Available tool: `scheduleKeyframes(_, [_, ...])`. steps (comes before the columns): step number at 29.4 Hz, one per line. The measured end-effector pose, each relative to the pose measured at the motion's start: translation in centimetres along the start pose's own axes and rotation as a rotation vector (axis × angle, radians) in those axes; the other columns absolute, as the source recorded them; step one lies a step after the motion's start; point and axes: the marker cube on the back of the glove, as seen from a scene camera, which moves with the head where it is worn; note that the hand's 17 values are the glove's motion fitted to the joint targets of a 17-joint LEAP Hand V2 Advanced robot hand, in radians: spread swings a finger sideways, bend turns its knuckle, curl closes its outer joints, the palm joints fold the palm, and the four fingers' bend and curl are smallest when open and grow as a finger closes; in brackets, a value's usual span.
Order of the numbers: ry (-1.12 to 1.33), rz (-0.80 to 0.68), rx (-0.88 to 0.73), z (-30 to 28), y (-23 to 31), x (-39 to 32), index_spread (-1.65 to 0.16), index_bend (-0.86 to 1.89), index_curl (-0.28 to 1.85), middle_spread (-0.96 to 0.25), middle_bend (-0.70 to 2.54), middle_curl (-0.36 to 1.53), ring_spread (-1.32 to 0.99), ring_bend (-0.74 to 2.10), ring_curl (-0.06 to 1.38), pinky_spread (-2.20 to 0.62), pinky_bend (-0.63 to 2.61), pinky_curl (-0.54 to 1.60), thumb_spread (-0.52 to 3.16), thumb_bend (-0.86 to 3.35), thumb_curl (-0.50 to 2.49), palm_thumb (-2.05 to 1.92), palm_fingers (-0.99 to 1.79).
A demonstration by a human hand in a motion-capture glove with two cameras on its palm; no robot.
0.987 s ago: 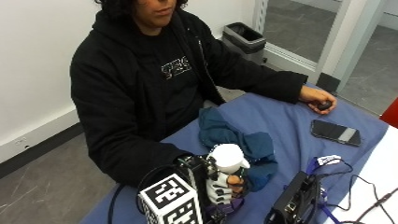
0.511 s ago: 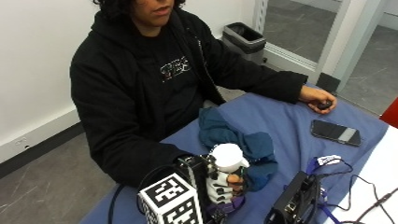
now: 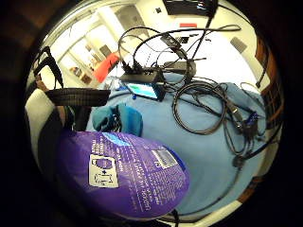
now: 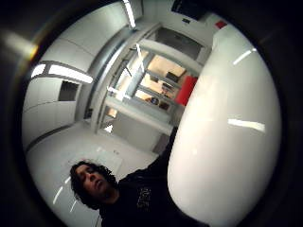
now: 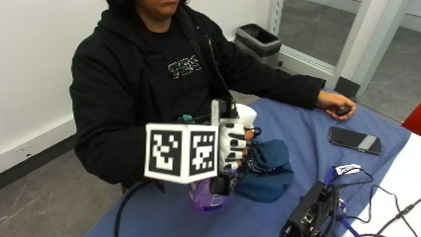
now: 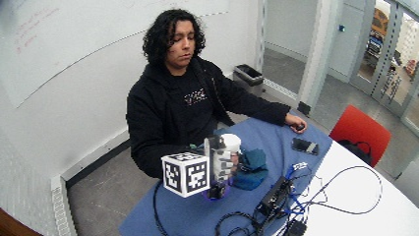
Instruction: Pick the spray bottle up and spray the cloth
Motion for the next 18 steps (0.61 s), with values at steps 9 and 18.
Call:
scheduleKeyframes(9, [0.516,0.155,-0.505,2.4,0.3,-3.1,-0.26,0.25,0.57,-0.15,0.61,0.58,-0.21,0.60,0.51,-0.29,0.39,0.44,0.14,-0.03,0.74,1.06,1.31])
scheduleKeyframes(18, [0.842,0.198,-0.747,6.5,1.8,-3.2,-0.25,0.24,0.58,-0.15,0.61,0.58,-0.22,0.60,0.51,-0.28,0.40,0.44,0.13,-0.03,0.75,1.05,1.30])
